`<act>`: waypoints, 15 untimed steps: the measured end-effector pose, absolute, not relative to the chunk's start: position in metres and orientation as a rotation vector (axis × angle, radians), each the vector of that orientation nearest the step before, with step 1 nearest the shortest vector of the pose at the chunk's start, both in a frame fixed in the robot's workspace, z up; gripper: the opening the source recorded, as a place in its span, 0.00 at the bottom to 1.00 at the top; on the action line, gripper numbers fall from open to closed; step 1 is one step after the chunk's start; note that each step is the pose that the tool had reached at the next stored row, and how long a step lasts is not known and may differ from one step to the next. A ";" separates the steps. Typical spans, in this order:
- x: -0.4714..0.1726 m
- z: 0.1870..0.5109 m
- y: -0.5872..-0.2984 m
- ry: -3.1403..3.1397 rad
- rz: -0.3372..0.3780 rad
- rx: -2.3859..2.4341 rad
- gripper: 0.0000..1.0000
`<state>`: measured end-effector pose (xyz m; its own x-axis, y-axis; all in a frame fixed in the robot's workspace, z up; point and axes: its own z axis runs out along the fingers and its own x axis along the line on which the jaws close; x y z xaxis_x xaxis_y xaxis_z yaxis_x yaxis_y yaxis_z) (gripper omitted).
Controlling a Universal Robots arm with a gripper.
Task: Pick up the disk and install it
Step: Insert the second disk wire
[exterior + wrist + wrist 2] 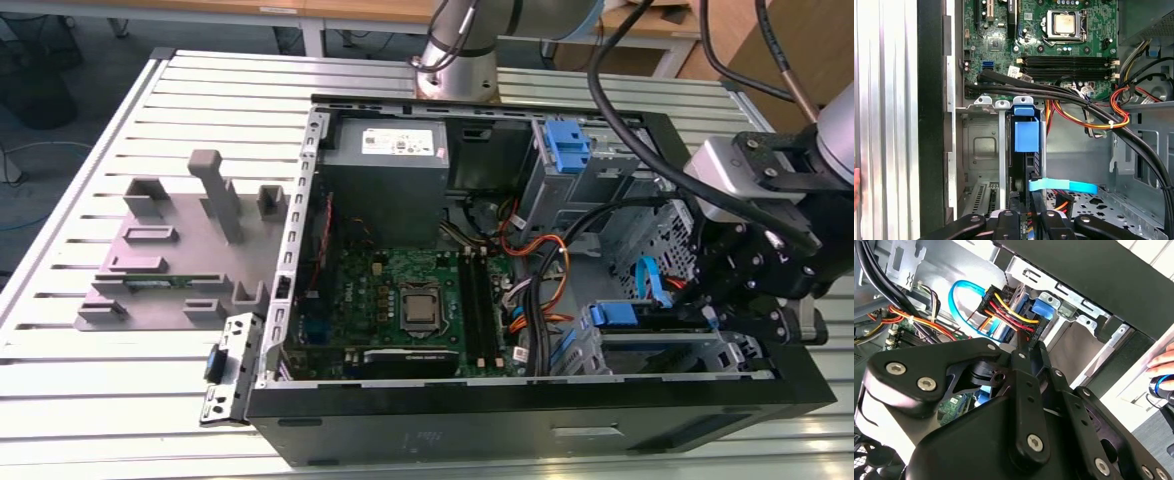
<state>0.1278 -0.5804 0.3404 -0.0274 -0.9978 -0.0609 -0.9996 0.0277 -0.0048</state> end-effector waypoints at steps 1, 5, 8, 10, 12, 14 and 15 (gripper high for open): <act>0.129 0.340 -0.580 2.218 0.060 -2.157 0.24; 0.137 0.340 -0.580 2.218 0.060 -2.157 0.24; 0.140 0.339 -0.580 2.218 0.060 -2.157 0.24; 0.140 0.339 -0.580 2.218 0.060 -2.157 0.24; 0.140 0.338 -0.580 2.218 0.060 -2.157 0.24; 0.141 0.338 -0.580 2.218 0.060 -2.157 0.24; 0.141 0.338 -0.579 2.218 0.060 -2.158 0.24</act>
<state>0.1408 -0.5794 0.3378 -0.0271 -0.9978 -0.0607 -0.9996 0.0275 -0.0049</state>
